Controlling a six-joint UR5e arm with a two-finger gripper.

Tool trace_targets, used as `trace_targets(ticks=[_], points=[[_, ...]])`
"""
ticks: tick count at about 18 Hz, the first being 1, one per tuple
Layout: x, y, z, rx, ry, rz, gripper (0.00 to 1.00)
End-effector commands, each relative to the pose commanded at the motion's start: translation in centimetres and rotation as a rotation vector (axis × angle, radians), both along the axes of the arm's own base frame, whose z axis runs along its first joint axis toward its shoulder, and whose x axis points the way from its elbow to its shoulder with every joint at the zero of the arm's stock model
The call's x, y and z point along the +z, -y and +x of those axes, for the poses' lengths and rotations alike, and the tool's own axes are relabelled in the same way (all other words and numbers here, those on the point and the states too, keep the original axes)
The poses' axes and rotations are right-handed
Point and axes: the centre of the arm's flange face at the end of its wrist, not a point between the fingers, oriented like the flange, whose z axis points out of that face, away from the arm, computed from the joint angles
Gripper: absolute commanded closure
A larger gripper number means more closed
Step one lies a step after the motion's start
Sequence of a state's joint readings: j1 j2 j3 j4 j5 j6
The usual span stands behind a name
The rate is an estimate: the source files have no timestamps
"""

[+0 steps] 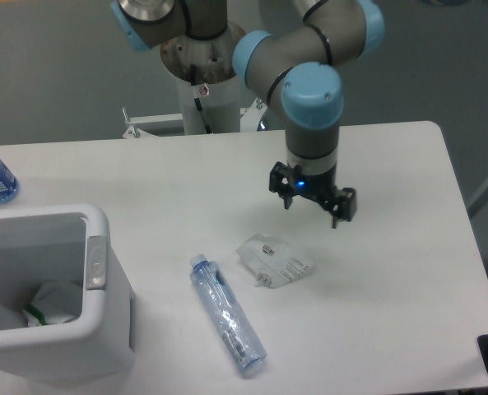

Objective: Place the trash in the trash can
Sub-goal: 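Lower the open gripper onto the crumpled clear plastic wrapper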

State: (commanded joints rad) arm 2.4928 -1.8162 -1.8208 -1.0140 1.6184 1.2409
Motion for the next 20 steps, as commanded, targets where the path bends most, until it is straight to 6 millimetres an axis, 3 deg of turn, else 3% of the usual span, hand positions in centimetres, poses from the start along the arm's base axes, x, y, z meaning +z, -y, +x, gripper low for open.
trace_targets(ticks=[3,8,10,13,16,17,20], points=[[-2.7,-1.1,0.8,-0.021,0.034,-0.03,0.0],[-5.1,-4.3,0.9,-0.079,-0.028,0.014,0.0],[-5.4,-4.4,1.1,-0.081,-0.026,0.009,0.03],[-5.8,-4.5,1.1,-0.073,-0.02,0.005,0.38],[-5.5,-4.4,1.1,-0.058,-0.024,0.003,0.91],[-5.5,-4.4,1.1,-0.051,-0.023,0.001,1.0],[-5.1,-4.4,1.0,-0.035,-0.026,0.007,1.0]])
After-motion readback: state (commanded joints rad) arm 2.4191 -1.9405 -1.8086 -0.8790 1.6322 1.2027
